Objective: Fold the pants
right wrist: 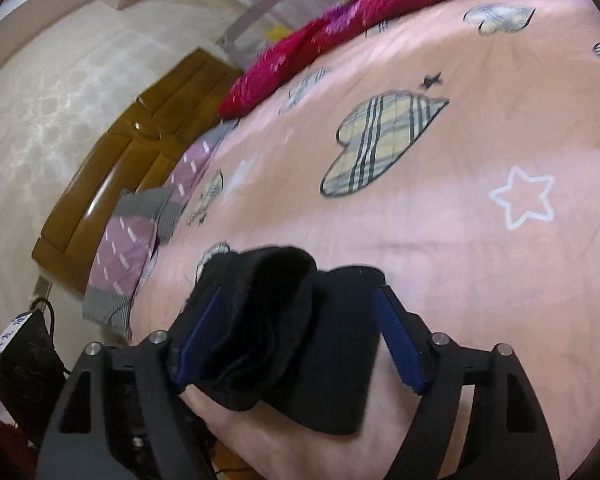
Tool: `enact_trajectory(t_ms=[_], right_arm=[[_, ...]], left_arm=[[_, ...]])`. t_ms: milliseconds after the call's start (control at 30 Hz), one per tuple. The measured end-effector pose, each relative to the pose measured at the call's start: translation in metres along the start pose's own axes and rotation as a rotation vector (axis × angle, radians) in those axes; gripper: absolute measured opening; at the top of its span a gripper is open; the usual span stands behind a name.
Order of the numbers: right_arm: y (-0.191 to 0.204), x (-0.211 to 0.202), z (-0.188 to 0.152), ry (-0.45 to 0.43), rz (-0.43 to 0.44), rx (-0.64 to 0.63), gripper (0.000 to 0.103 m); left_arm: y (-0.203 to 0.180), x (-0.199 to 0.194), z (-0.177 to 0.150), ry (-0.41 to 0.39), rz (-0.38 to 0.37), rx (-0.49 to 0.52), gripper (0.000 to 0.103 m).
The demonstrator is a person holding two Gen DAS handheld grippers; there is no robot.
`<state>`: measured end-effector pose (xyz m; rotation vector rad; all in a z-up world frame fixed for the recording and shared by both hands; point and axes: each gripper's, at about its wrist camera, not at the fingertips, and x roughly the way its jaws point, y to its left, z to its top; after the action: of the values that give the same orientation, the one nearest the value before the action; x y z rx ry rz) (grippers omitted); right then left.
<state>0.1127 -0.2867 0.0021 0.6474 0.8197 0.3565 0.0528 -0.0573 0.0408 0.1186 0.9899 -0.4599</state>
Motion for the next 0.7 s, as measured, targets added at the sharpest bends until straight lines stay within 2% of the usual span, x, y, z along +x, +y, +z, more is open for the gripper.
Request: enact_trajectory(t_ms=[200, 333, 600, 700], right_arm=[[0.014, -0.002, -0.004, -0.004, -0.020, 0.032, 0.079], [0.035, 0.003, -0.010, 0.004, -0.088, -0.004, 0.084], [0.056, 0.012, -0.021, -0.013, -0.252, -0.013, 0.087], [0.056, 0.020, -0.025, 0.006, -0.272, 0.015, 0.088]], left_arm=[[0.045, -0.016, 0.000, -0.025, 0.035, -0.118, 0.064], [0.076, -0.022, -0.001, -0.021, 0.051, -0.207, 0.074], [0.119, -0.015, -0.004, -0.007, 0.087, -0.323, 0.076], [0.133, -0.007, -0.004, 0.011, 0.077, -0.363, 0.077]])
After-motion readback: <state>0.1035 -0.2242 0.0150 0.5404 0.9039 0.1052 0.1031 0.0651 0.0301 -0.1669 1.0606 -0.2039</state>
